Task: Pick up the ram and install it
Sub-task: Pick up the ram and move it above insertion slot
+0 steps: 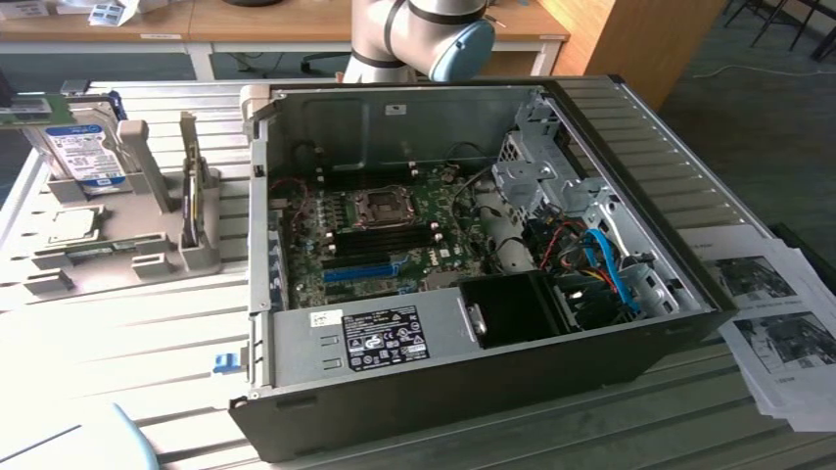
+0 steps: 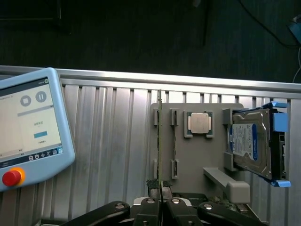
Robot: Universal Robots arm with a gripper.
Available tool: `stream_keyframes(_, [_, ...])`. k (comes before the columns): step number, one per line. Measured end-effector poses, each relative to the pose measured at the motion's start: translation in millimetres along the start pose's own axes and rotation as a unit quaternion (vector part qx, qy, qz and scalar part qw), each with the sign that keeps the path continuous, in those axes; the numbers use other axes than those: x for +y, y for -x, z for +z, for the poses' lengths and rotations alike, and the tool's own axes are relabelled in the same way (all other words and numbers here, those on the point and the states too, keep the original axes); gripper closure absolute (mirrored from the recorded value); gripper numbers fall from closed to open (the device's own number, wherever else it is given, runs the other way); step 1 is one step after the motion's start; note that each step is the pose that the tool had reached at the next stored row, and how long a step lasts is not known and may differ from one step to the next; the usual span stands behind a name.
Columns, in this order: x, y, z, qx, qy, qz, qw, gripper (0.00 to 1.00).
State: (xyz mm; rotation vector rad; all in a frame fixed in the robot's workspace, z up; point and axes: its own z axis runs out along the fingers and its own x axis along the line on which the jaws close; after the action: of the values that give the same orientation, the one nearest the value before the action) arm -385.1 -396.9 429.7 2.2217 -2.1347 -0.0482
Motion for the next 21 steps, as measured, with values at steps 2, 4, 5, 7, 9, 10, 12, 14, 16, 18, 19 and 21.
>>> stream_keyframes(2, [0.1, 0.0, -1.9, 0.0, -0.0001, 0.0, 1.0, 0.89])
stream_keyframes(4, [0.2, -0.1, -3.8, 0.0001, 0.0, 0.0, 1.0, 0.89])
stream_keyframes(5, [0.3, -0.1, -4.4, 0.0001, 0.0, 0.0, 1.0, 0.89])
stream_keyframes(7, [0.3, -0.1, -4.6, 0.0001, 0.0, 0.0, 1.0, 0.89])
stream_keyframes(9, [0.3, -0.1, -4.7, 0.0001, 0.0, 0.0, 1.0, 0.89])
stream_keyframes(10, [0.3, -0.1, -4.7, 0.0001, 0.0, 0.0, 1.0, 0.89])
stream_keyframes(12, [0.3, -0.1, -4.7, 0.0002, 0.0001, 0.0, 1.0, 0.89])
stream_keyframes(14, [-0.2, 0.0, -5.0, 0.0003, 0.0002, 0.0, 1.0, 0.89])
stream_keyframes(16, [-2.1, -0.2, -4.9, 0.0002, 0.0001, 0.0, 1.0, 0.89])
stream_keyframes(18, [-5.0, -0.3, -5.1, 0.0002, 0.0001, 0.0, 1.0, 0.89])
stream_keyframes(19, [-6.7, -0.4, -5.2, 0.0002, 0.0002, 0.0, 1.0, 0.89])
stream_keyframes(21, [-10.2, -0.5, -5.5, 0.0002, 0.0004, 0.0, 1.0, 0.89])
